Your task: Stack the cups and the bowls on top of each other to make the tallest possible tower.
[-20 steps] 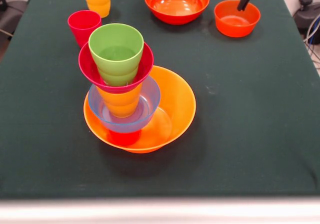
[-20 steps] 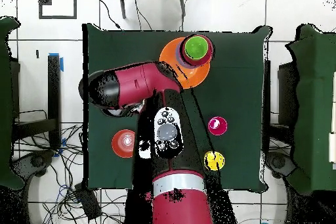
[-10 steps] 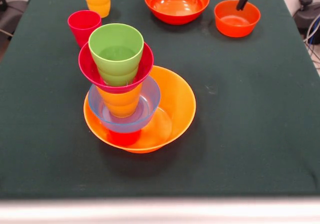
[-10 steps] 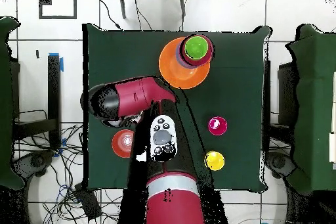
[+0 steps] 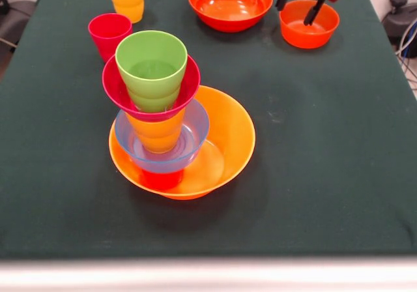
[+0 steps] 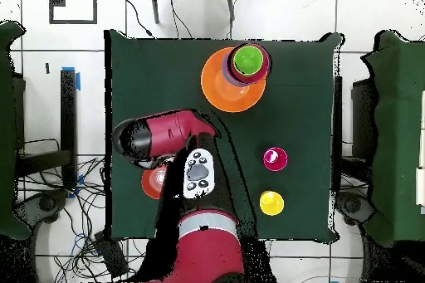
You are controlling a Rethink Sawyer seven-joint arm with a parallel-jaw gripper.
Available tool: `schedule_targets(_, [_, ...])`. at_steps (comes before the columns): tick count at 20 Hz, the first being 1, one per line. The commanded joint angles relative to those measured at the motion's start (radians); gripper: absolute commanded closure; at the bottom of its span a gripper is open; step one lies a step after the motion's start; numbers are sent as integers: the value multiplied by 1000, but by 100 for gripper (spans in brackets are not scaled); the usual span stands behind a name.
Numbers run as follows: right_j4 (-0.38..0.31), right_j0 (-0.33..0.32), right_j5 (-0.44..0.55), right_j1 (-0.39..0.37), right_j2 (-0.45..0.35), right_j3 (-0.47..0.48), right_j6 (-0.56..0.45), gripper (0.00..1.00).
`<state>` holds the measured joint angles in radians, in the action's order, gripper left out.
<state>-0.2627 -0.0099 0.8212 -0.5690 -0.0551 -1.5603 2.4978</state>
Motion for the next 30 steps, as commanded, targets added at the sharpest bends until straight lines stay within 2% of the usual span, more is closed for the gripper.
schedule_targets(1, [50, 58, -74, 103, 10, -23, 190, 0])
schedule_targets(5, [61, 108, -39, 95, 47, -14, 204, 0])
schedule_targets(13, [133, 189, -10, 128, 107, 38, 256, 0])
schedule_targets(22, [212, 238, 1, 158, 155, 85, 235, 0])
schedule_targets(30, [256, 240, -46, 167, 167, 77, 188, 0])
